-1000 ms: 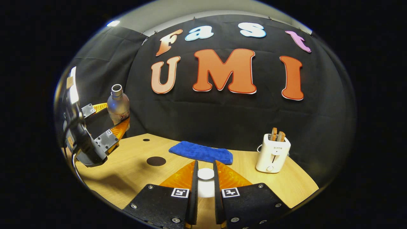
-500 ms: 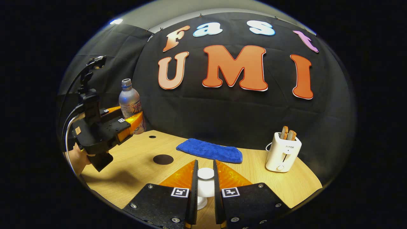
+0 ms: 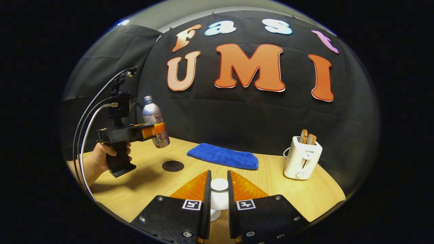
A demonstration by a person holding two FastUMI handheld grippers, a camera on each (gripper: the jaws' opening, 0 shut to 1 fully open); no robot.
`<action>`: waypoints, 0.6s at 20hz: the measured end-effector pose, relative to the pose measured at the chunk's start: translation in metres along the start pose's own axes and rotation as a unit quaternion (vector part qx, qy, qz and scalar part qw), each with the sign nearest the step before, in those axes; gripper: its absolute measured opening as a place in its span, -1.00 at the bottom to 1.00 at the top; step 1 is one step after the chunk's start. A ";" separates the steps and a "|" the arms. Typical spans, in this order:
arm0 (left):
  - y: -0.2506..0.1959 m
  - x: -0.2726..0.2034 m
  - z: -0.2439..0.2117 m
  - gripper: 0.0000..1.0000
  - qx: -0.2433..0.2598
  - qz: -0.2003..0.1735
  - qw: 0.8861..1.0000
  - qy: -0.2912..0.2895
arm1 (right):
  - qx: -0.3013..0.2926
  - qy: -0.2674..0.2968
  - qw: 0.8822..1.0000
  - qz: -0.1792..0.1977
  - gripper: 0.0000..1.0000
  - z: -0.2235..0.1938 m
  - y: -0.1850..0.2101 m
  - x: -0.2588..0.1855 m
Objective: Open the teacup lid with one hand, grasp the water bottle and pour water into the teacup with the other hand; after pouring, place the water bottle on the coaster and then close the teacup lid.
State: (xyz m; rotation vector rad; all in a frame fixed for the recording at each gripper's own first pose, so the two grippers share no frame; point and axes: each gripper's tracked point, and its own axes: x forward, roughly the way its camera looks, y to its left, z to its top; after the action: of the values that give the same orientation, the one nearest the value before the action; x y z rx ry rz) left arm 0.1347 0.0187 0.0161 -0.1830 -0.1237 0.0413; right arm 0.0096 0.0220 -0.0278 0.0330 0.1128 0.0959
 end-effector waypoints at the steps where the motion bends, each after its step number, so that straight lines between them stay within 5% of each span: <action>1: 0.001 0.004 -0.011 0.59 0.000 0.000 1.000 0.015 | 0.000 0.002 1.000 0.001 -0.54 -0.003 -0.001 -0.001; 12: -0.003 0.030 -0.089 0.67 0.022 -0.011 0.994 0.109 | 0.024 0.026 0.999 -0.004 -0.54 -0.026 -0.014 0.009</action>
State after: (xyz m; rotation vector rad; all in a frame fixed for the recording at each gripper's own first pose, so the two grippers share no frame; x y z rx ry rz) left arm 0.1762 0.0018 -0.0664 -0.1419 0.0935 0.0011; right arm 0.0167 0.0097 -0.0557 0.0779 0.1681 0.0867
